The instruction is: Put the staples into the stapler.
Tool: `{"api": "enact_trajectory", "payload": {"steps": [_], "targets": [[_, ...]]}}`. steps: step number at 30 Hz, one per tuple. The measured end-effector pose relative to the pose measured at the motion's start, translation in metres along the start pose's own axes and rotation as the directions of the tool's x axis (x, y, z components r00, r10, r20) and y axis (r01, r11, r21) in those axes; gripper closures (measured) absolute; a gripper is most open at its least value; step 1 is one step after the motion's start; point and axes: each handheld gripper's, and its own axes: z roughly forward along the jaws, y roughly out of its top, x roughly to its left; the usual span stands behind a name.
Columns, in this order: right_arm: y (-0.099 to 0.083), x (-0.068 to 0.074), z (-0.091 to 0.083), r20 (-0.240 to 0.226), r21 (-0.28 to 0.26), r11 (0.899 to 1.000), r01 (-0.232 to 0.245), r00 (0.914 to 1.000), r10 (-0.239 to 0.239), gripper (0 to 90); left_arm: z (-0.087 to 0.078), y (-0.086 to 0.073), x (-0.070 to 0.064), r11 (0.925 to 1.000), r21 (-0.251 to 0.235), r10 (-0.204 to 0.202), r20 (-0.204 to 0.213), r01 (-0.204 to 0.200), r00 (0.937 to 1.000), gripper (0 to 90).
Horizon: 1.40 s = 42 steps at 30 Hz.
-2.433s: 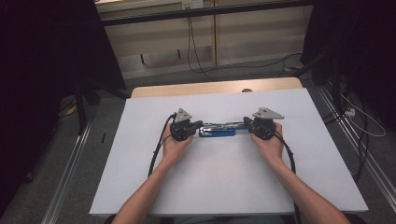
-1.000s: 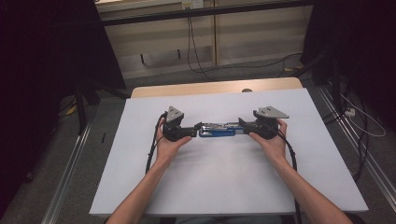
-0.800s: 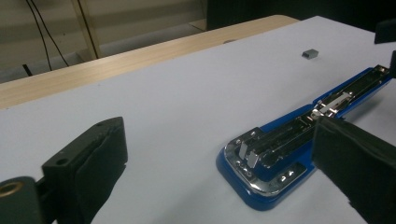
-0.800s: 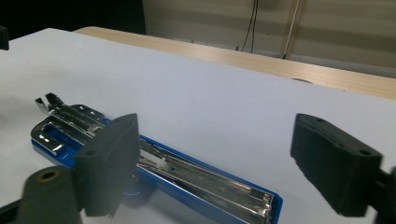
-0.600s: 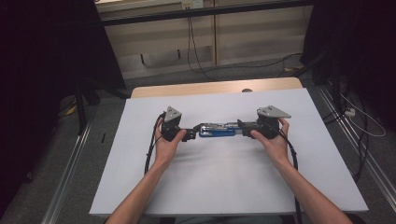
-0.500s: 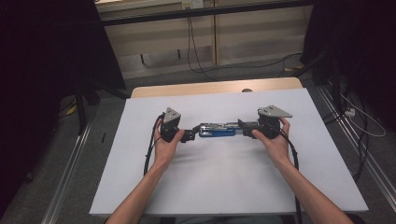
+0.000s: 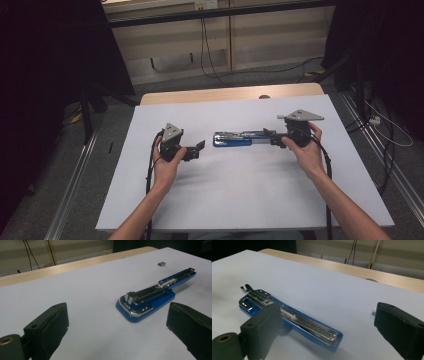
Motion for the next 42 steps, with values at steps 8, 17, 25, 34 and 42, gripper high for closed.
{"api": "enact_trajectory", "payload": {"steps": [8,17,25,34,42], "targets": [[0.004,-0.017,-0.002,0.014,0.019,1.0,-0.024,0.9996,0.024,6.9,-0.02,-0.017,-0.006,1.0,-0.003,0.001,-0.013,-0.001,0.9999,4.3],[0.008,-0.035,-0.002,0.05,0.029,0.998,-0.062,0.9969,0.06,3.3,-0.047,-0.026,-0.009,0.9987,-0.049,0.01,-0.028,-0.012,0.9995,3.6],[0.009,-0.05,0.007,0.061,-0.009,0.996,-0.094,0.9937,0.094,4.3,-0.072,-0.042,-0.011,0.9992,-0.039,0.003,-0.026,-0.004,0.9997,3.6],[0.016,-0.064,0.021,0.073,0.082,0.996,-0.041,0.9967,0.035,11.4,-0.098,-0.056,-0.018,0.9991,-0.035,0.023,-0.06,-0.025,0.9979,4.6],[0.023,-0.075,0.033,0.072,0.152,0.988,-0.026,0.9973,0.016,10.2,-0.093,-0.054,-0.02,0.9988,-0.025,0.042,-0.041,-0.043,0.9983,4.7]]}}
